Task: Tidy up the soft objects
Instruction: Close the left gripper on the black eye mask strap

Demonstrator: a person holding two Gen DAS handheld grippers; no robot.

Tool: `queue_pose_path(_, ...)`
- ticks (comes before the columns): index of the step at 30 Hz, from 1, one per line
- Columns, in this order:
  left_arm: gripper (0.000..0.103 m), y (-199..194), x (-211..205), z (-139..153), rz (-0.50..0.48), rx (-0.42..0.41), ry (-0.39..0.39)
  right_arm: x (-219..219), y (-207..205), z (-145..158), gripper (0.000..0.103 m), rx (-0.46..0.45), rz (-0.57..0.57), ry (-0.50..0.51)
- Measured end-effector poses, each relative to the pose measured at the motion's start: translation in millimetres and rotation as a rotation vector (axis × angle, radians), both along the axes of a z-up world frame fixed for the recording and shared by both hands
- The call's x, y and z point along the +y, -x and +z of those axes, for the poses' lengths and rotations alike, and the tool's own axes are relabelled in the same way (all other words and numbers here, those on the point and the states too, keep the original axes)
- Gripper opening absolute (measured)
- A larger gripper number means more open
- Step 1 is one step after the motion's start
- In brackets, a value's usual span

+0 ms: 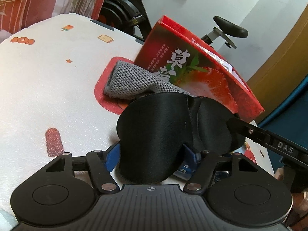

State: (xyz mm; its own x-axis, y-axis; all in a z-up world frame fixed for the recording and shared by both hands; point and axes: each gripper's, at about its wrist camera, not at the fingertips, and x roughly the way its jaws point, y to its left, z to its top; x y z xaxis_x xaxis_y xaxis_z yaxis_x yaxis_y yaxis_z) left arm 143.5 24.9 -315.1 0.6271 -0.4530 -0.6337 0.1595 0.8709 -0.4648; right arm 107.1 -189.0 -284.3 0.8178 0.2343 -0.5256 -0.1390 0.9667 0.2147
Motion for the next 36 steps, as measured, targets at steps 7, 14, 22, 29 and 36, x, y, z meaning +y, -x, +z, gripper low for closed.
queue_pose_path(7, 0.042, 5.0, -0.4, 16.8, 0.002, -0.058, -0.057, 6.2, 11.3, 20.0, 0.015, -0.05, 0.038, 0.024)
queue_pose_path(14, 0.029, 9.6, 5.9, 24.3, 0.021, -0.075, -0.047, 14.7, 13.0, 26.1, 0.015, -0.042, 0.098, -0.02)
queue_pose_path(22, 0.024, 7.7, 9.8, 18.1, 0.028, -0.042, -0.045, 20.6, 15.1, 16.8, 0.02, -0.003, 0.118, -0.064)
queue_pose_path(29, 0.024, 5.5, 6.6, 10.2, 0.016, -0.009, -0.061, 30.9, 17.6, 18.3, 0.016, -0.034, 0.132, -0.005)
queue_pose_path(36, 0.024, 1.3, 6.3, 5.6, 0.018, 0.012, -0.037, 59.0, 17.6, 27.3, 0.017, -0.084, 0.214, 0.096)
